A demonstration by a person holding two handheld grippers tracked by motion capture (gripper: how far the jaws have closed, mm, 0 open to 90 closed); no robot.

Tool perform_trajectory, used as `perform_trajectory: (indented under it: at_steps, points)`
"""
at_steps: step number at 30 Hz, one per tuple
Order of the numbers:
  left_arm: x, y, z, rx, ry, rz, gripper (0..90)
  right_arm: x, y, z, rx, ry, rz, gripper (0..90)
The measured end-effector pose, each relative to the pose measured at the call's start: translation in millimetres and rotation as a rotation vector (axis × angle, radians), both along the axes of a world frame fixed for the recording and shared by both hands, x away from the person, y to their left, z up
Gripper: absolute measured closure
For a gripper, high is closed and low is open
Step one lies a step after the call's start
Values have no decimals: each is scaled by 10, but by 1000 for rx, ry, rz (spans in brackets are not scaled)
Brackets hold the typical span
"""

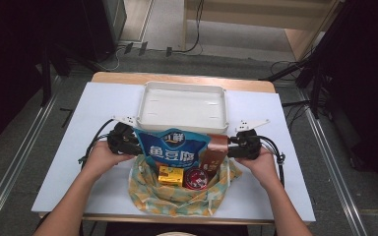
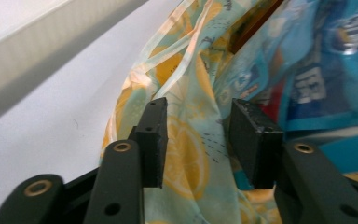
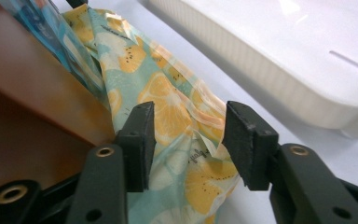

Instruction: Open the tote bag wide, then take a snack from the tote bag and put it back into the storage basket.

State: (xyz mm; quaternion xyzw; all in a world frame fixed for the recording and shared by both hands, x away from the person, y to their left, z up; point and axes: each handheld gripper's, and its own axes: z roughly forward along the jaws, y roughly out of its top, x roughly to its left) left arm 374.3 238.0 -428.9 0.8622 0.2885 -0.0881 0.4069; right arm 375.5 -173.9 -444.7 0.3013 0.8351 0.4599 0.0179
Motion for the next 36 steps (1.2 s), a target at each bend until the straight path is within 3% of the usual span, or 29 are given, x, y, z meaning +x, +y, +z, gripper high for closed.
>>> perform_trajectory:
  at_steps: [11,21,36]
  points:
    - [-84,94,137,-9,-10,-2,494,-102,-108,154,-10,0,-55,484]
    - [-149,163,224,-1,-36,11,477,-150,-168,155,-25,-23,-70,461]
    - [-307,342,404,-7,-64,28,466,-45,-211,135,-27,-19,-100,462]
